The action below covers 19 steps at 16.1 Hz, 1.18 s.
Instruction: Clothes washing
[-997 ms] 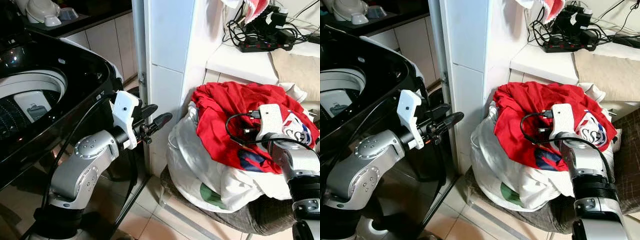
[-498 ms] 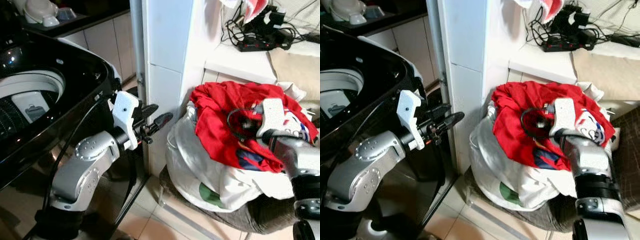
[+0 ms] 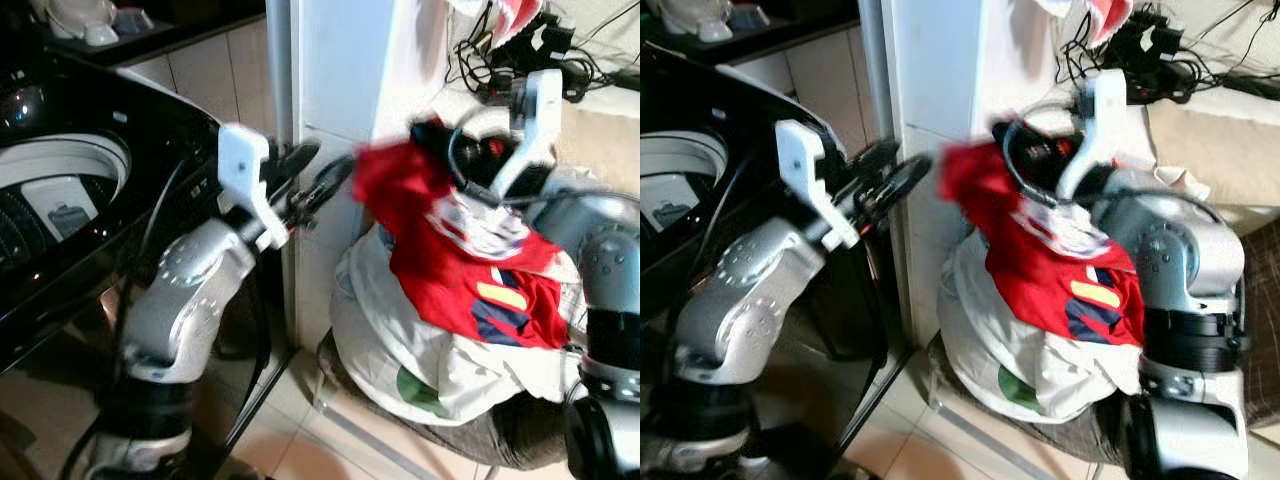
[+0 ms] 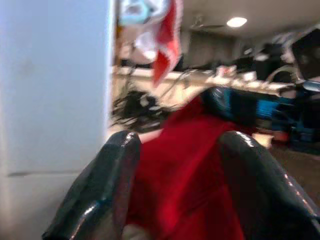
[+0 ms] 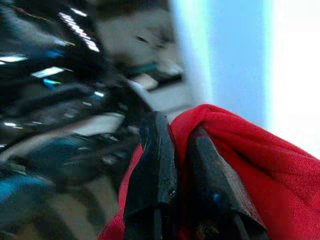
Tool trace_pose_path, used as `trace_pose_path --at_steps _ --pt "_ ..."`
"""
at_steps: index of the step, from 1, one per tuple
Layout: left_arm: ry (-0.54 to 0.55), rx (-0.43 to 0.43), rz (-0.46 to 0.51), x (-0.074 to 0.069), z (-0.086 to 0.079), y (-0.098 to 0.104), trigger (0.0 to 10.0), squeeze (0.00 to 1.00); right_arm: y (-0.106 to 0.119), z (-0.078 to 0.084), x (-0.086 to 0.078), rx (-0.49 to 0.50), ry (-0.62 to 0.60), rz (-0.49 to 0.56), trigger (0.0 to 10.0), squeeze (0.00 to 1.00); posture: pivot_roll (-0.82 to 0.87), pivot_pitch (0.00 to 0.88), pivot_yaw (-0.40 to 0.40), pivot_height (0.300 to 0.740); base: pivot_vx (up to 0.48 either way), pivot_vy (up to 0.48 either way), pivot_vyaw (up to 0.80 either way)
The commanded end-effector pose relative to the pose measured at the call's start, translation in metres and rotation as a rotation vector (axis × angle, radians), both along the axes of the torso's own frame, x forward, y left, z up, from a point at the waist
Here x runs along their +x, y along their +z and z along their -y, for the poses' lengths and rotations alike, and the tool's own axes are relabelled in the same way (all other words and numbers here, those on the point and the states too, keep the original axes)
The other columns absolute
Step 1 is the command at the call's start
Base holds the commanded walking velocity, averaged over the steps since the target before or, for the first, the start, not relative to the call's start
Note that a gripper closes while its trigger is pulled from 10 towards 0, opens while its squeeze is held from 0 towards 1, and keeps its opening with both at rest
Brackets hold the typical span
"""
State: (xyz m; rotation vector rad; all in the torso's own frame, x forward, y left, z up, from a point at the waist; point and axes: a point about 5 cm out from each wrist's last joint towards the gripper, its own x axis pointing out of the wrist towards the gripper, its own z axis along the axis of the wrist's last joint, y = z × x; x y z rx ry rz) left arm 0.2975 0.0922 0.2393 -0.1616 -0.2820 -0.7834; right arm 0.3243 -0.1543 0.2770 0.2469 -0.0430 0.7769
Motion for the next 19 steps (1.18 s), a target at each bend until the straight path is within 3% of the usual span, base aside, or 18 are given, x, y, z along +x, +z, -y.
trace_pose_path --at_steps 1,3,6,7,8,9,10,13,14,15,19 --pt "-0.07 -0.03 0.009 -0.003 0.007 0.004 10.0 1.0 0.025 -0.006 -0.011 0.072 0.087 0.094 0.0 0.0 -0.05 0.0 -0.026 0.74 0.0 0.0 0.0" --pt "-0.207 -0.094 0.027 -0.01 0.028 0.009 10.0 1.0 0.053 -0.014 -0.029 0.215 0.237 0.193 0.0 0.0 -0.05 0.0 -0.026 0.74 0.0 0.0 0.0" --pt "-0.24 -0.165 0.032 -0.008 0.039 0.017 10.0 1.0 0.054 -0.016 -0.034 0.221 0.272 0.194 0.0 0.0 -0.07 0.0 -0.033 0.74 0.0 0.0 0.0" --pt "-0.221 -0.109 0.044 -0.004 0.043 0.014 10.0 0.33 0.051 -0.018 -0.036 0.218 0.286 0.184 0.0 0.0 -0.07 0.0 -0.032 0.74 0.0 0.0 0.0" --pt "-0.212 -0.066 0.053 -0.003 0.044 0.011 10.0 0.24 0.051 -0.019 -0.038 0.22 0.292 0.18 0.0 0.0 -0.07 0.0 -0.032 0.74 0.0 0.0 0.0" --pt "-0.137 -0.002 0.078 0.003 0.042 0.007 10.0 0.0 0.052 -0.019 -0.039 0.227 0.298 0.178 0.0 0.0 -0.07 0.0 -0.029 0.74 0.0 0.0 0.0" --pt "-0.081 0.038 0.107 0.007 0.04 0.006 10.0 0.0 0.052 -0.019 -0.04 0.231 0.3 0.178 0.0 0.0 -0.07 0.0 -0.029 0.74 0.0 0.0 0.0" --pt "-0.049 0.08 0.14 0.009 0.038 0.005 10.0 0.0 0.052 -0.019 -0.04 0.236 0.3 0.176 0.0 0.0 -0.07 0.0 -0.028 0.74 0.0 0.0 0.0" --pt "0.058 0.028 0.133 0.014 0.023 0.005 10.0 0.0 0.051 -0.017 -0.04 0.234 0.291 0.172 0.0 0.0 -0.07 0.0 -0.024 0.74 0.0 0.0 0.0" --pt "0.042 -0.035 0.112 0.012 0.014 0.004 10.0 1.0 0.05 -0.015 -0.04 0.235 0.283 0.169 0.0 0.0 -0.07 0.0 -0.02 0.74 0.0 0.0 0.0" --pt "-0.165 -0.102 0.083 -0.013 -0.011 -0.002 10.0 1.0 0.048 -0.011 -0.04 0.234 0.269 0.158 0.0 0.0 -0.07 0.0 -0.02 0.74 0.0 0.0 0.0"
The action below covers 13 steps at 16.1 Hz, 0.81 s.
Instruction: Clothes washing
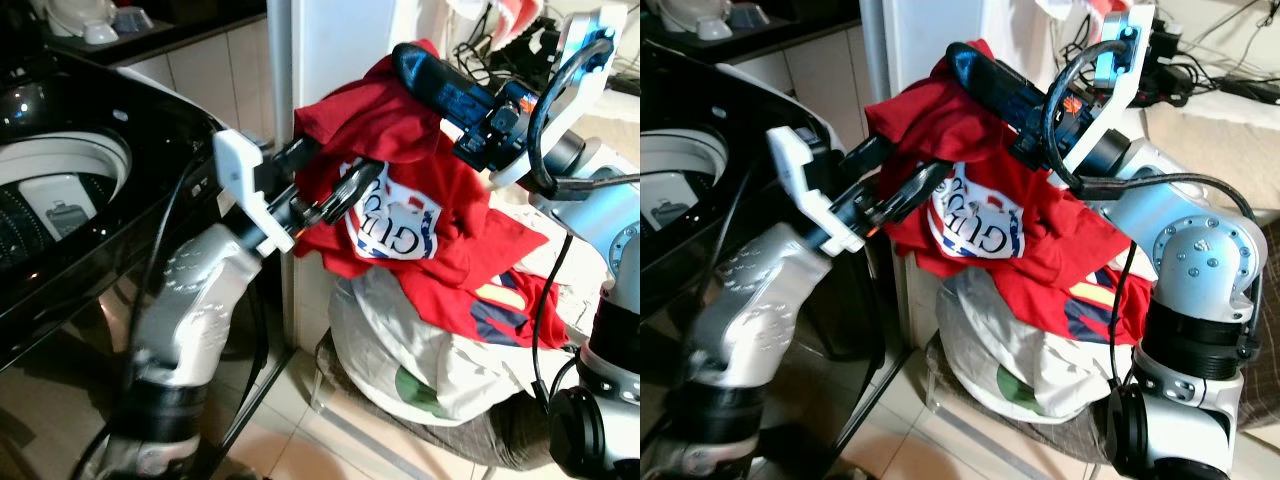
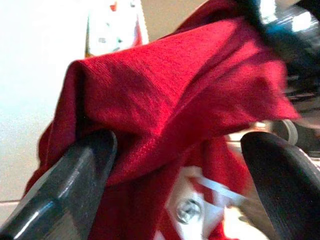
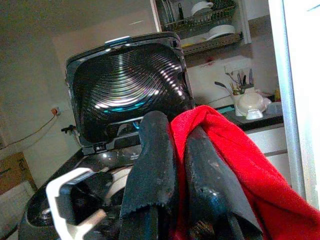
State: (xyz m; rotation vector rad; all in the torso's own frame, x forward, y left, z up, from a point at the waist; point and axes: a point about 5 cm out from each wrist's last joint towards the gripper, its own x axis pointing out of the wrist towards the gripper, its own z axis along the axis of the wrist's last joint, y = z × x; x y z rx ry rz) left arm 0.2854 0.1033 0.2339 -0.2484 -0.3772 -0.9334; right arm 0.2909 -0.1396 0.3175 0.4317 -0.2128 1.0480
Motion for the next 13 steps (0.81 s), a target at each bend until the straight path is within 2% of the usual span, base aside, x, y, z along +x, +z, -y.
trace_pose_path --at_steps 1,2,3,4,5,7,9,11,13 --pt "-0.03 -0.036 -0.008 -0.004 -0.012 0.007 10.0 1.0 0.007 0.003 -0.006 0.008 0.002 0.038 0.0 0.0 -0.07 0.0 -0.02 0.74 0.0 0.0 0.0" --pt "-0.034 -0.049 -0.014 -0.005 -0.016 0.008 10.0 1.0 0.007 0.003 -0.006 0.007 0.002 0.037 0.0 0.0 -0.07 0.0 -0.02 0.74 0.0 0.0 0.0" --pt "0.009 -0.143 -0.005 0.001 -0.032 0.022 10.0 1.0 0.005 0.001 -0.006 0.002 0.016 0.034 0.0 0.0 -0.05 0.0 -0.034 0.74 0.0 0.0 0.0" --pt "0.03 -0.207 0.002 0.006 -0.04 0.03 10.0 1.0 0.004 -0.001 -0.006 -0.002 0.023 0.033 0.0 0.0 -0.05 0.0 -0.034 0.74 0.0 0.0 0.0" --pt "0.037 -0.233 0.005 0.008 -0.043 0.033 10.0 1.0 0.004 -0.002 -0.006 -0.003 0.026 0.032 0.0 0.0 -0.05 0.0 -0.034 0.74 0.0 0.0 0.0" --pt "0.097 -0.22 0.013 0.02 -0.05 0.04 10.0 1.0 0.002 -0.003 -0.008 -0.01 0.032 0.029 0.0 0.0 -0.06 0.0 -0.027 0.74 0.0 0.0 0.0" --pt "0.184 -0.287 0.03 0.033 -0.056 0.049 10.0 1.0 -0.001 -0.002 -0.009 -0.035 0.028 0.025 0.0 0.0 -0.06 0.0 -0.017 0.74 0.0 0.0 0.0" --pt "0.095 -0.241 0.019 0.032 -0.043 0.049 10.0 1.0 -0.004 -0.001 -0.01 -0.042 0.027 0.022 0.0 0.0 -0.06 0.0 -0.015 0.74 0.0 0.0 0.0" --pt "-0.072 -0.121 -0.015 0.024 -0.019 0.038 10.0 1.0 -0.004 -0.001 -0.011 -0.041 0.028 0.024 0.0 0.0 -0.07 0.0 -0.004 0.74 0.0 0.0 0.0"
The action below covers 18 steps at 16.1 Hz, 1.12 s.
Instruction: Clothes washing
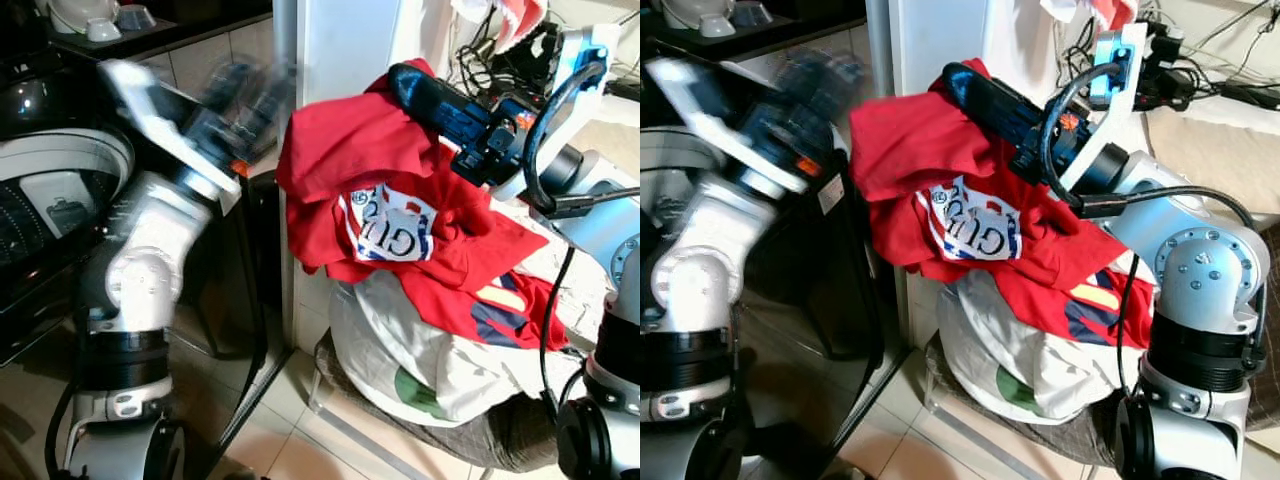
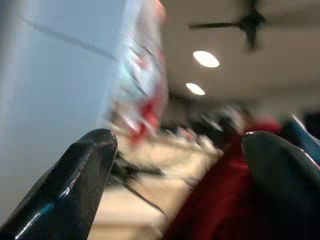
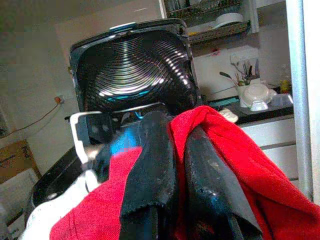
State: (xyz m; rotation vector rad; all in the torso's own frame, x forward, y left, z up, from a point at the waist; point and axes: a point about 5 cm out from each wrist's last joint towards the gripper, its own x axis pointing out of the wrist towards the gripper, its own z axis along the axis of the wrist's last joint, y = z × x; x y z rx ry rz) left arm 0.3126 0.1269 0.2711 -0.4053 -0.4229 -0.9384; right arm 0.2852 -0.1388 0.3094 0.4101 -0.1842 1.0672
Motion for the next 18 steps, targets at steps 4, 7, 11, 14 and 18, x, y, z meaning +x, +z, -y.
trace_pose_path --at_steps 4,7,11,14,18 --pt "-0.282 0.069 -0.089 -0.023 0.033 -0.017 10.0 1.0 0.004 0.001 -0.006 -0.001 0.003 0.036 0.0 0.0 -0.07 0.0 0.0 0.74 0.0 0.0 0.0" --pt "-0.35 0.065 -0.111 -0.031 0.042 -0.02 10.0 1.0 0.001 0.0 -0.006 -0.008 0.005 0.031 0.0 0.0 -0.06 0.0 -0.004 0.74 0.0 0.0 0.0" --pt "-0.213 0.142 -0.099 -0.021 0.049 -0.025 10.0 1.0 0.002 -0.004 -0.007 -0.011 0.016 0.033 0.0 0.0 -0.06 0.0 -0.008 0.74 0.0 0.0 0.0" --pt "-0.024 0.2 -0.108 -0.004 0.044 -0.029 10.0 0.0 0.001 -0.007 -0.008 -0.019 0.02 0.032 0.0 0.0 -0.06 0.0 -0.006 0.74 0.0 0.0 0.0" --pt "0.09 0.21 -0.137 0.004 0.036 -0.029 0.0 0.0 0.001 -0.006 -0.007 -0.019 0.014 0.029 0.0 0.0 -0.06 0.0 -0.009 0.74 0.0 0.0 0.0"
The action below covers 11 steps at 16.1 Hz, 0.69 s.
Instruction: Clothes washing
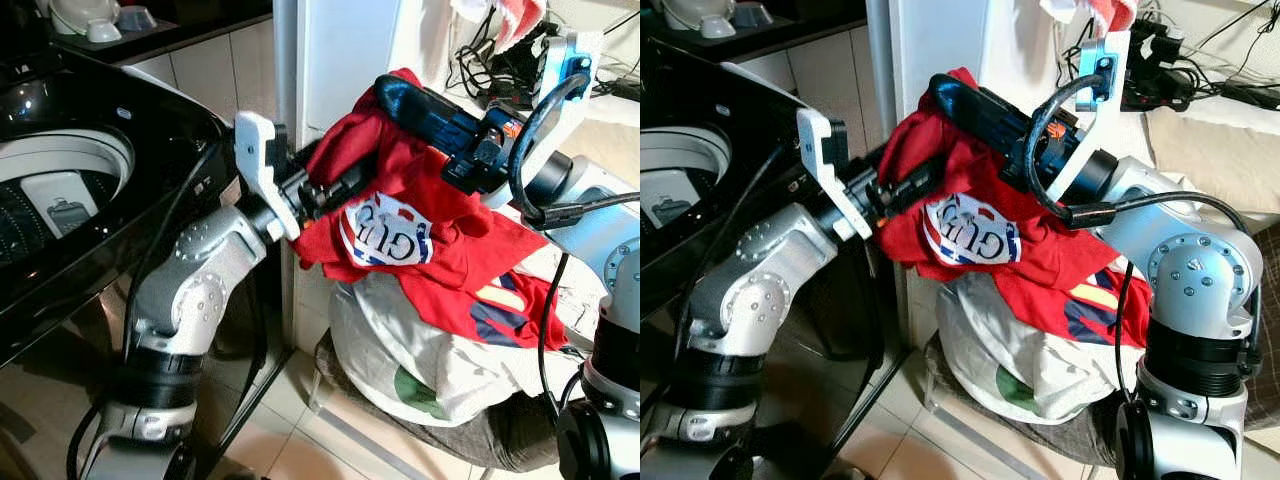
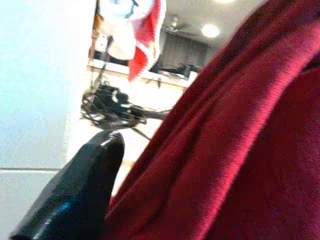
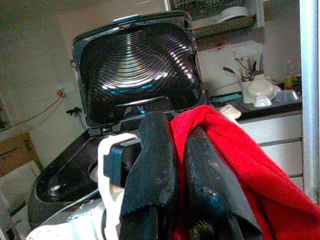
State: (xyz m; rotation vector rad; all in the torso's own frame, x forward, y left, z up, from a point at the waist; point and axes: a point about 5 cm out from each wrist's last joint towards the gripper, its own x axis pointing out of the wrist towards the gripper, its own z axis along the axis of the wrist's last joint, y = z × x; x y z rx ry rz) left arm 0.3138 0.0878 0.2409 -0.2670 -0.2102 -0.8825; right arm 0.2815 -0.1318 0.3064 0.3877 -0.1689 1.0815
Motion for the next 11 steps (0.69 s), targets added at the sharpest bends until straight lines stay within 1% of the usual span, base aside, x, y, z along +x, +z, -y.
trace_pose_path --at_steps 1,4,6,8,10,11 --pt "0.038 0.01 0.003 0.0035 -0.0032 0.0018 0.0 0.0 0.0043 0.0008 -0.0036 0.007 0.001 0.026 0.0 0.0 -0.06 0.0 -0.009 0.74 0.0 0.0 0.0" --pt "0.023 0.027 0.007 0.0012 -0.0037 -0.0003 0.0 0.0 0.0035 0.0001 -0.003 0.009 0.0 0.022 0.0 0.0 -0.06 0.0 -0.009 0.74 0.0 0.0 0.0" --pt "-0.001 0.03 0.028 -0.0022 -0.0024 -0.0013 0.0 0.0 0.0026 0.0008 -0.0022 0.009 -0.005 0.018 0.0 0.0 -0.06 0.0 -0.009 0.74 0.0 0.0 0.0" --pt "-0.013 0.034 0.055 -0.0026 -0.0021 -0.0001 0.0 0.0 0.0022 0.0013 -0.0016 0.009 -0.008 0.016 0.0 0.0 -0.06 0.0 -0.009 0.74 0.0 0.0 0.0" --pt "-0.019 0.004 0.064 -0.0026 -0.0029 0.0029 0.0 0.0 0.0014 0.0017 -0.0012 0.01 -0.012 0.014 0.0 0.0 -0.05 0.0 -0.007 0.74 0.0 0.0 0.0" --pt "-0.017 0.007 0.067 -0.0021 -0.003 0.0032 0.0 0.0 0.0013 0.0019 -0.0011 0.01 -0.012 0.014 0.0 0.0 -0.05 0.0 -0.007 0.74 0.0 0.0 0.0"
